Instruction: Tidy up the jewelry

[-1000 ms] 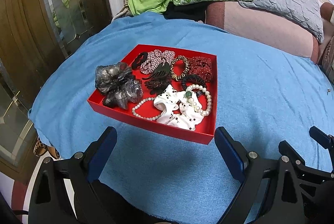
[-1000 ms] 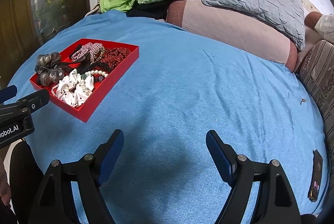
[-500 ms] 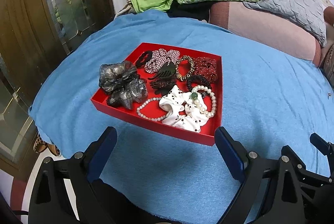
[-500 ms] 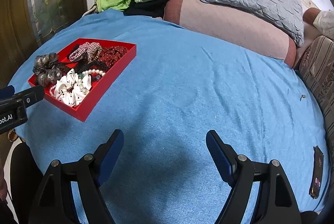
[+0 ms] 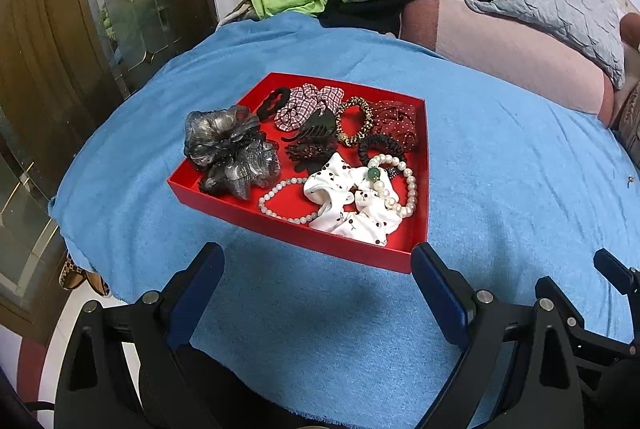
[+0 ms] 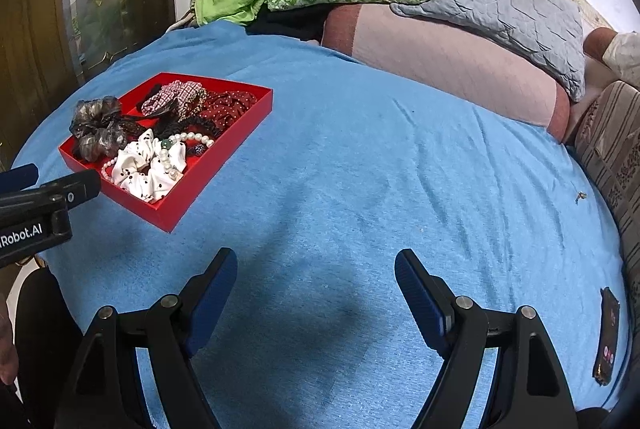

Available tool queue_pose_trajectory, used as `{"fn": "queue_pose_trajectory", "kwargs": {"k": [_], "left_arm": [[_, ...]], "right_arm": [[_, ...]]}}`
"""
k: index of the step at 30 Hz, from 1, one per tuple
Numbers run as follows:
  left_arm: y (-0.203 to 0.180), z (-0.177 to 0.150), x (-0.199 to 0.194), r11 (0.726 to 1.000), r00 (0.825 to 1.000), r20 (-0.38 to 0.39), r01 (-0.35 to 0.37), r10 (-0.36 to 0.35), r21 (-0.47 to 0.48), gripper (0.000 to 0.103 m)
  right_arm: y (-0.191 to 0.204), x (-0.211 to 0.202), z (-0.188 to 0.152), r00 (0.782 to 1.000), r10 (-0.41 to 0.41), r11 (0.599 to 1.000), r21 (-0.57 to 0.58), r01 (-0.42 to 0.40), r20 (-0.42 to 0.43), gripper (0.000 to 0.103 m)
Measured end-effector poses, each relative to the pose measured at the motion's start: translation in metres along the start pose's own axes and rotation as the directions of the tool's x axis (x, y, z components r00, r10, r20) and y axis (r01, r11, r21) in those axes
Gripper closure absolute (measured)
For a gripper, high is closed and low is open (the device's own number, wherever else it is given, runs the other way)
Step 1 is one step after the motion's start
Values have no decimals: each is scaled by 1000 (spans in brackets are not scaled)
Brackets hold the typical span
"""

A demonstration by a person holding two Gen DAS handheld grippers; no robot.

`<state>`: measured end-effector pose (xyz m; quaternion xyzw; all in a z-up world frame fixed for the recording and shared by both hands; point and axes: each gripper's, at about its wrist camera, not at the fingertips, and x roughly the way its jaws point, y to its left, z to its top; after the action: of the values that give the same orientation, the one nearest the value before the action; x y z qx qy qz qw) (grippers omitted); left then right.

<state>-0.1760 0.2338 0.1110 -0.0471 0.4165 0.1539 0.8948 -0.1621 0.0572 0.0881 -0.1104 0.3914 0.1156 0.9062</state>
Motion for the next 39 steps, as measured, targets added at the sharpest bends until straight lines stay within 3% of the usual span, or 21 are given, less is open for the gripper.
{"fn": "queue_pose_trajectory", "kwargs": {"k": [39], "left_arm": [[-1, -3, 5, 998, 997, -37, 65, -65, 4, 9]], "right_arm": [[3, -4, 2, 999, -5, 1000, 18, 4, 34, 17]]}}
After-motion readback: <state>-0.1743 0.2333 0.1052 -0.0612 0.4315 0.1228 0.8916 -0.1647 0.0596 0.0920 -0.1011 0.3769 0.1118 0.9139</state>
